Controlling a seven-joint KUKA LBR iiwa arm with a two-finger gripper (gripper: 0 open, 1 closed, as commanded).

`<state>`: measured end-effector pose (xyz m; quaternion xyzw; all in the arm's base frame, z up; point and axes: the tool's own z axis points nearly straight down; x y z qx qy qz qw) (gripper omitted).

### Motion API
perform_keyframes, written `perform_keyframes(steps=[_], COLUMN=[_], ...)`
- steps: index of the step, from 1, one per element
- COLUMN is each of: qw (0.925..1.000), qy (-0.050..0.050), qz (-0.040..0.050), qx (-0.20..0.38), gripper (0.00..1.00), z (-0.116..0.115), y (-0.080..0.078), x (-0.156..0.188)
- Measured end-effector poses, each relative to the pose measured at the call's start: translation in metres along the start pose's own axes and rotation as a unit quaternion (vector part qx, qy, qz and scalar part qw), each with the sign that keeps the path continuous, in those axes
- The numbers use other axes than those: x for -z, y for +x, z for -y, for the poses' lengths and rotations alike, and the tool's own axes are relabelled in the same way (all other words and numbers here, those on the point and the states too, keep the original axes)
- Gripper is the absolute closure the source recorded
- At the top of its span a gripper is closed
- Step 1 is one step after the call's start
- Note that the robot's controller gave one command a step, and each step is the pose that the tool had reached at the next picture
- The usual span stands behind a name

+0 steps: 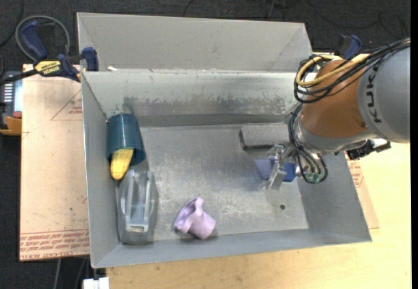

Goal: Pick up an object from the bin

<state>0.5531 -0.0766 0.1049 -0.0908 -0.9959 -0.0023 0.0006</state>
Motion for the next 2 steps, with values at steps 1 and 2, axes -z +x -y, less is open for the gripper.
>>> perform_keyframes(steps=[1, 2], qw=[1.0000, 1.0000], qy=[0.000, 0.000], qz=[0.0022, 0.0027], qx=[0.000, 0.000], gripper=[1.00, 1.00], z=[-0.0001, -0.0003], y=[-0.0013, -0.0016], x=[0.0193, 0.0255])
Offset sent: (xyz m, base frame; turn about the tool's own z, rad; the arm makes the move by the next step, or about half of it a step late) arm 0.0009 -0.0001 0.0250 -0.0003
